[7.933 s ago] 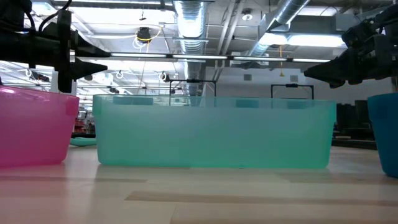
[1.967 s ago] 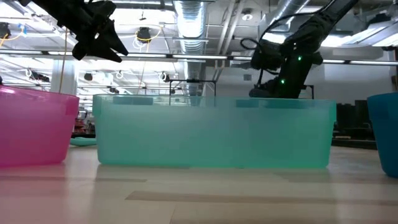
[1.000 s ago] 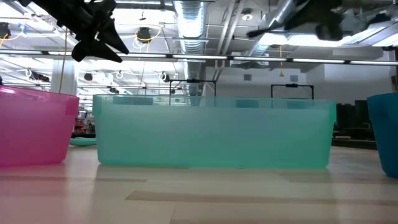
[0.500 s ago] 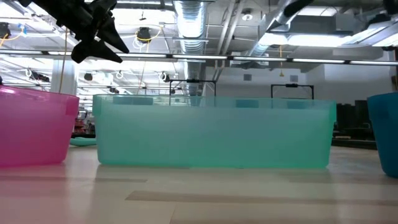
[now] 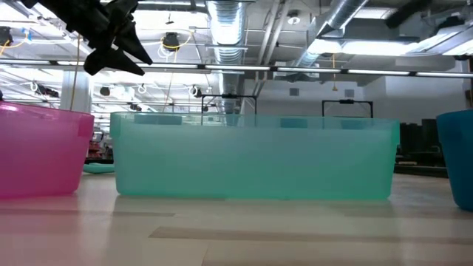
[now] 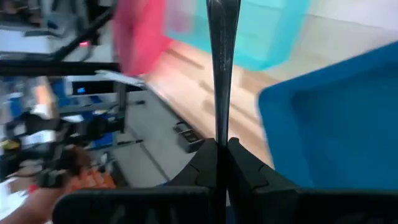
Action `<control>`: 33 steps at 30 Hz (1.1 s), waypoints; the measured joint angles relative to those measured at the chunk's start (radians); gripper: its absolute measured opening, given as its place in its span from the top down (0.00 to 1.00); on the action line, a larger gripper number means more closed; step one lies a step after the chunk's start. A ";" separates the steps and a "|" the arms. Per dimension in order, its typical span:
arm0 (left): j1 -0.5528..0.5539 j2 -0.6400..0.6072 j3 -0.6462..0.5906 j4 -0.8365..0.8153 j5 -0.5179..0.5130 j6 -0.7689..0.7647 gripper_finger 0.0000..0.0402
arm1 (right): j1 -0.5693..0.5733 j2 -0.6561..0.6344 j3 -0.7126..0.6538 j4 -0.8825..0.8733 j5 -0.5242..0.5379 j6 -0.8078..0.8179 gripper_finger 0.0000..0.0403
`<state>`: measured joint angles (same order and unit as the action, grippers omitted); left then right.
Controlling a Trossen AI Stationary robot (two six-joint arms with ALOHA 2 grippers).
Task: Sort silverware by color (type)
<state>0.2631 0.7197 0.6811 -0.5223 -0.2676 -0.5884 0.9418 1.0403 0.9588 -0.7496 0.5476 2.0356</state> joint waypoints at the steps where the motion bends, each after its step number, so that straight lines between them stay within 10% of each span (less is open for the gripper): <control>1: 0.000 0.000 0.000 -0.007 0.000 0.000 0.58 | 0.004 0.010 0.000 -0.024 0.000 0.025 0.91; 33: 0.000 0.000 0.000 -0.020 -0.041 0.004 0.58 | 0.080 0.226 0.000 -0.208 -0.420 0.177 0.91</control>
<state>0.2626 0.7197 0.6811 -0.5427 -0.3088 -0.5847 1.0218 1.2659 0.9588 -0.9578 0.1272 2.2128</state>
